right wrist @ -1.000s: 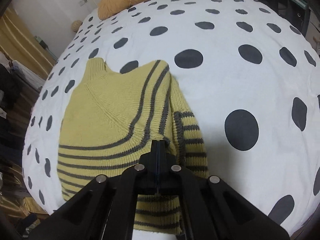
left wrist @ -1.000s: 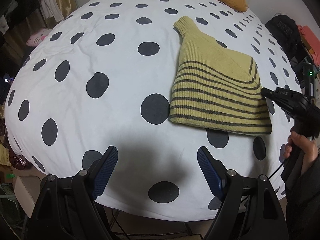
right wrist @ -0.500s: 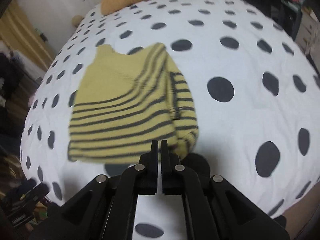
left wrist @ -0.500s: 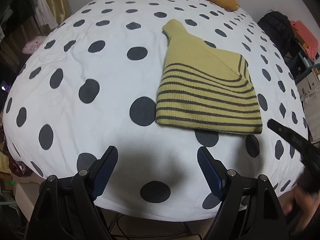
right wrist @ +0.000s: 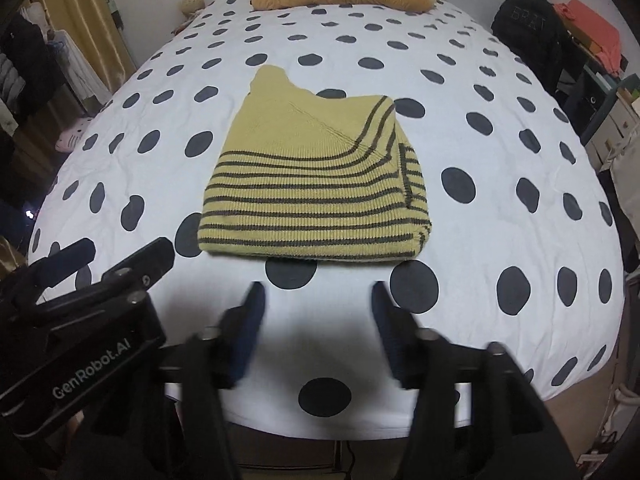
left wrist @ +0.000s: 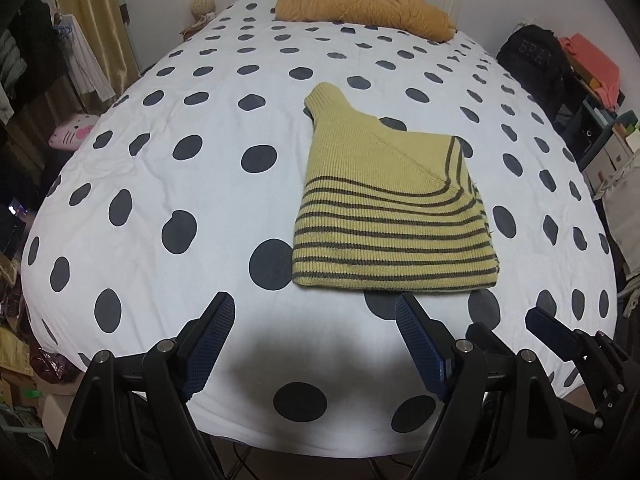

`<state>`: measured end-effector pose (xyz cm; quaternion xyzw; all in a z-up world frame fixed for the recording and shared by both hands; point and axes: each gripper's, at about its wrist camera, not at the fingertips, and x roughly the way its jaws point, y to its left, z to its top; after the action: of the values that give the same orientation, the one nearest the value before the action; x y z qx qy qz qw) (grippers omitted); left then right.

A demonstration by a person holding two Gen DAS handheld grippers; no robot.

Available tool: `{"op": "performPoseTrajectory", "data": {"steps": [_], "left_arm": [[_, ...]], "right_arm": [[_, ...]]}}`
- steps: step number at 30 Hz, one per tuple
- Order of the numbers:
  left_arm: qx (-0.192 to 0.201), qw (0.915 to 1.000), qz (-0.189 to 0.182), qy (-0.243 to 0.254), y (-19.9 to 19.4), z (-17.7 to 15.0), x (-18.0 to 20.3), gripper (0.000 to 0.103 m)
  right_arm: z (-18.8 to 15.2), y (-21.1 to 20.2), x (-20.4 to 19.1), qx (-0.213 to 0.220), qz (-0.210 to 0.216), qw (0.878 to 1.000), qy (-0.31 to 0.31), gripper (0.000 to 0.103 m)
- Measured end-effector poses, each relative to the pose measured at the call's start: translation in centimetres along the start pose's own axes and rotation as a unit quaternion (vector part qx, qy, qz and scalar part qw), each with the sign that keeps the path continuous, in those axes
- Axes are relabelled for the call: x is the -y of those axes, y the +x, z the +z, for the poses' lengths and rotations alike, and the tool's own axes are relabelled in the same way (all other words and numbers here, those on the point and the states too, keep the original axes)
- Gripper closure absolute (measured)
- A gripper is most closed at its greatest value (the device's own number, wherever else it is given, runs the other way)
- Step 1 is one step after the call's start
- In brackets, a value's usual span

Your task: Fold large clothes

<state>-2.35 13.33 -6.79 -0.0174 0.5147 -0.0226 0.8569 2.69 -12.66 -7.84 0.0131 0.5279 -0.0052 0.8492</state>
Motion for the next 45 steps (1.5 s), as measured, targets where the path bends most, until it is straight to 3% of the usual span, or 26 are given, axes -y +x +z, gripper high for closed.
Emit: {"op": "performPoseTrajectory", "data": {"steps": [13, 27, 45], "left_arm": [[0.014, 0.9996, 0.007, -0.024, -1.6, -0.2, -1.3, 0.019], [0.015, 0.9993, 0.005, -0.035, -2.4, -0.9, -2.1, 0.019], [-0.013, 0.9995, 0.000, -0.028, -1.1, -2.0, -2.0, 0.019]], "right_arm": [[0.3, -2.6, -1.1, 0.026, -0.046, 0.998, -0.018, 0.037], [-0.2, -3.2, -0.2, 0.029, -0.055, 0.998, -0.005, 0.031], [-0.3, -3.3, 0.1, 0.029, -0.057, 0.998, 0.006, 0.027]]}}
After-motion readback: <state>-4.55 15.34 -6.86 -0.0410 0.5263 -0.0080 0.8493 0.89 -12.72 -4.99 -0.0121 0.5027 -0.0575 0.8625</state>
